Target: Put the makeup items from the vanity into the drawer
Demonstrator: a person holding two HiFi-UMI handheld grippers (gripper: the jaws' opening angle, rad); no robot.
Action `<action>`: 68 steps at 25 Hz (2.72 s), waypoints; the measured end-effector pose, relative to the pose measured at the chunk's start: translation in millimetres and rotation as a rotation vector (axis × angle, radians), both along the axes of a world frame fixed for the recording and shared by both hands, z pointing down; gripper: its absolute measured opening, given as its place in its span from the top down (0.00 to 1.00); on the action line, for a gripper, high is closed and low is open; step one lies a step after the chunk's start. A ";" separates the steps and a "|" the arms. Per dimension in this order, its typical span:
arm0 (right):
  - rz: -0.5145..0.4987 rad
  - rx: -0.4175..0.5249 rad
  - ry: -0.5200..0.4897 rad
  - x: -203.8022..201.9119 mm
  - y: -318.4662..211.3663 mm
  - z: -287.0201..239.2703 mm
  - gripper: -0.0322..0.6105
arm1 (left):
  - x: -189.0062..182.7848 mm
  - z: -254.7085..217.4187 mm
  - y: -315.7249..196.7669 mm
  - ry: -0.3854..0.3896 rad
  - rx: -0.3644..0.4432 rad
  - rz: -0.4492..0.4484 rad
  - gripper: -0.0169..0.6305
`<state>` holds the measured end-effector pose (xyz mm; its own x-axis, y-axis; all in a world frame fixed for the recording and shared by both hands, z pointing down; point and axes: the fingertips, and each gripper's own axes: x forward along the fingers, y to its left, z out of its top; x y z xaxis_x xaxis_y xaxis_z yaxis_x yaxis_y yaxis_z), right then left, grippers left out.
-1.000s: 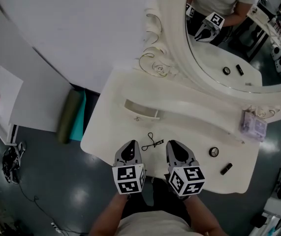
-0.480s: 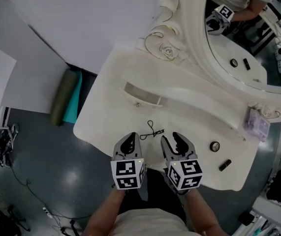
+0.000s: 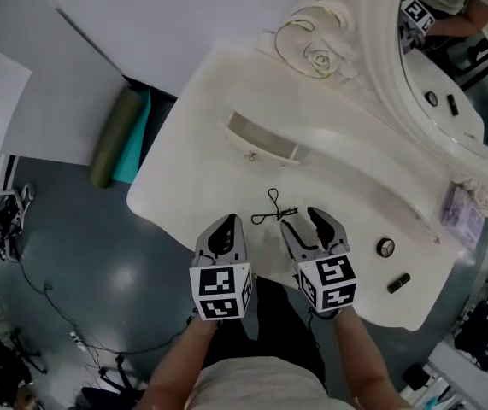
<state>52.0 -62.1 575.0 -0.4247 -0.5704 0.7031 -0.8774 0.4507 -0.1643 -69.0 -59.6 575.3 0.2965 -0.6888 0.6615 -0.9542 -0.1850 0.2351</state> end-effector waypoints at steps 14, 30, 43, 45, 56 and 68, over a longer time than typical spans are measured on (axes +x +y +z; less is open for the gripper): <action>-0.139 -0.009 0.088 -16.8 1.6 24.5 0.58 | -6.8 9.8 12.2 -0.013 -0.013 -0.060 0.96; -0.080 -0.017 0.103 -11.1 -0.1 26.4 0.59 | -5.9 7.5 8.0 -0.022 -0.009 -0.062 0.96; 0.053 0.020 0.032 -5.1 -0.8 -13.1 0.60 | -2.2 -15.9 -12.1 -0.025 0.041 -0.013 0.96; 0.071 0.029 0.021 -5.8 -1.2 -20.6 0.60 | -3.3 -22.6 -16.6 -0.025 0.055 -0.008 0.96; 0.117 0.083 0.010 -14.0 -6.4 -55.9 0.60 | -14.9 -51.0 -28.8 -0.018 0.106 0.014 0.96; 0.212 0.114 -0.012 -18.9 -31.9 -74.4 0.60 | -24.5 -62.2 -43.0 -0.015 0.129 0.054 0.96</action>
